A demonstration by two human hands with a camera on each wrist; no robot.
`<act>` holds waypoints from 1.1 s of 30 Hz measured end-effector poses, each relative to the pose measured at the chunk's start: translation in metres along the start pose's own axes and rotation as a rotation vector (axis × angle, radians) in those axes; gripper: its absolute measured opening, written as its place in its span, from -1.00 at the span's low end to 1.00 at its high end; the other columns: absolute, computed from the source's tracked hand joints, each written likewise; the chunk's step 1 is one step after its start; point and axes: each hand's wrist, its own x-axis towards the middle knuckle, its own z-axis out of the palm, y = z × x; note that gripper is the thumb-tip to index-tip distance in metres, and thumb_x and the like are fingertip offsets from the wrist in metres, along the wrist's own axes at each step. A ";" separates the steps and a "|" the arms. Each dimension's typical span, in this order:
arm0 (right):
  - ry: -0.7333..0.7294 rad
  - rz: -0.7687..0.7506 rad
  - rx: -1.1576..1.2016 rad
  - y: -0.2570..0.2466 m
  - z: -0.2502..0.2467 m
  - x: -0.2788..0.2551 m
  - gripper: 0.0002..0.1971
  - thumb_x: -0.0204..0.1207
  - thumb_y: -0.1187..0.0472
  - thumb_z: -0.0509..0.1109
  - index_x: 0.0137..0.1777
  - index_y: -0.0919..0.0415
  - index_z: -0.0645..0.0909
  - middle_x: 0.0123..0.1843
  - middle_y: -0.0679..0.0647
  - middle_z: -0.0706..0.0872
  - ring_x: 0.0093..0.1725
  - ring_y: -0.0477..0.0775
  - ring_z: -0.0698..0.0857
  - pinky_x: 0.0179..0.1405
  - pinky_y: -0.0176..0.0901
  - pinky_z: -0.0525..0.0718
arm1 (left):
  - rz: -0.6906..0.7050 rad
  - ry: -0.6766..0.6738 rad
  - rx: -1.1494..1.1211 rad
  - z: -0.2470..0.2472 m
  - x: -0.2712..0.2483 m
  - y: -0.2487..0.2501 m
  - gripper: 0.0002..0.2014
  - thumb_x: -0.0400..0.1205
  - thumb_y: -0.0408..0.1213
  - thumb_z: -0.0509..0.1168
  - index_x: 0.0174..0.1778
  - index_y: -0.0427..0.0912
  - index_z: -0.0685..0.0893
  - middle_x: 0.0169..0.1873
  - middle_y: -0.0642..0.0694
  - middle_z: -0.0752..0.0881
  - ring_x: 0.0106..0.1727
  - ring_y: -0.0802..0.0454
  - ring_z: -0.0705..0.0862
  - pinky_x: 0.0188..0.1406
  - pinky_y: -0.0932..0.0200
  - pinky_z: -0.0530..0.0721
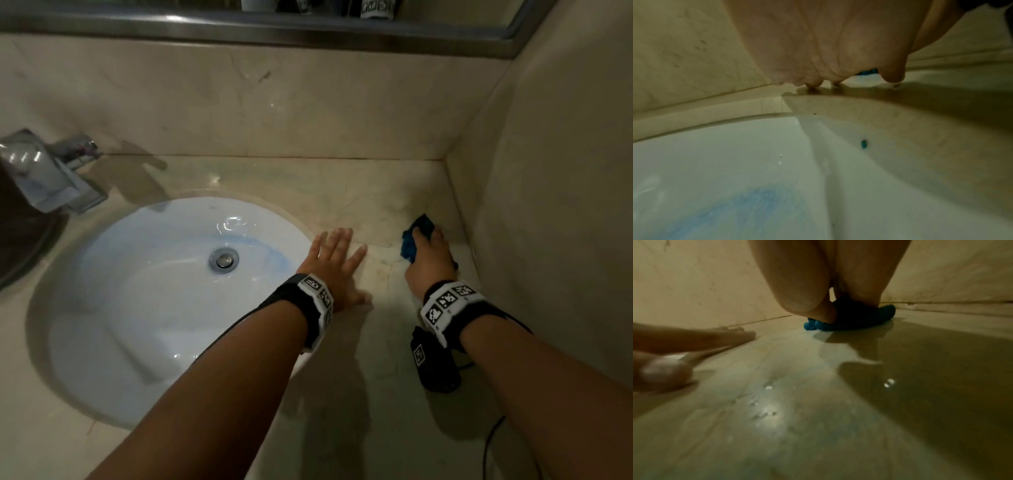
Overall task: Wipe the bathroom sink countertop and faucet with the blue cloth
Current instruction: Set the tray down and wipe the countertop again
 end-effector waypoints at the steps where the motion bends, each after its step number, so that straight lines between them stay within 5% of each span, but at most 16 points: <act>1: 0.013 -0.016 0.013 0.001 0.001 0.002 -0.25 0.51 0.44 0.24 0.64 0.16 0.00 0.67 0.27 -0.15 0.65 0.27 -0.05 0.63 0.04 0.00 | 0.010 -0.008 0.000 0.003 0.005 -0.002 -0.10 0.55 0.42 -0.08 0.62 0.01 -0.33 0.60 -0.18 -0.42 0.62 -0.16 -0.40 0.59 -0.21 -0.32; 14: -0.002 -0.134 -0.014 -0.056 -0.008 0.041 -0.26 0.55 0.42 0.23 0.65 0.16 -0.04 0.68 0.25 -0.16 0.66 0.24 -0.12 0.65 -0.01 -0.09 | 0.171 0.045 -0.093 0.010 0.006 -0.044 -0.13 0.59 0.33 0.01 0.64 0.00 -0.28 0.62 -0.09 -0.37 0.64 -0.06 -0.34 0.62 -0.14 -0.27; 22: -0.067 -0.101 0.084 -0.101 -0.003 0.051 -0.41 0.67 0.24 0.09 0.65 0.08 -0.03 0.68 0.15 -0.20 0.67 0.15 -0.16 0.65 -0.05 -0.16 | -0.346 0.127 -0.139 -0.003 -0.019 -0.184 -0.24 0.63 0.31 -0.18 0.48 0.08 -0.54 0.57 -0.03 -0.49 0.60 -0.06 -0.45 0.48 -0.27 -0.46; 26: -0.024 -0.130 0.101 -0.118 0.005 0.056 -0.45 0.68 0.16 0.09 0.64 0.09 0.04 0.69 0.15 -0.14 0.66 0.15 -0.10 0.64 -0.07 -0.13 | -0.557 0.070 -0.246 -0.004 -0.012 -0.236 -0.30 0.64 0.29 -0.23 0.60 0.10 -0.38 0.60 -0.12 -0.44 0.61 -0.14 -0.42 0.50 -0.33 -0.38; 33: -0.041 -0.237 0.005 -0.160 0.009 0.069 -0.46 0.71 0.19 0.04 0.64 0.11 -0.03 0.69 0.17 -0.14 0.67 0.14 -0.10 0.61 -0.14 -0.14 | -0.526 0.184 -0.267 0.022 -0.006 -0.259 -0.37 0.68 0.19 -0.10 0.59 0.29 -0.29 0.63 -0.13 -0.35 0.65 -0.20 -0.28 0.58 -0.30 -0.22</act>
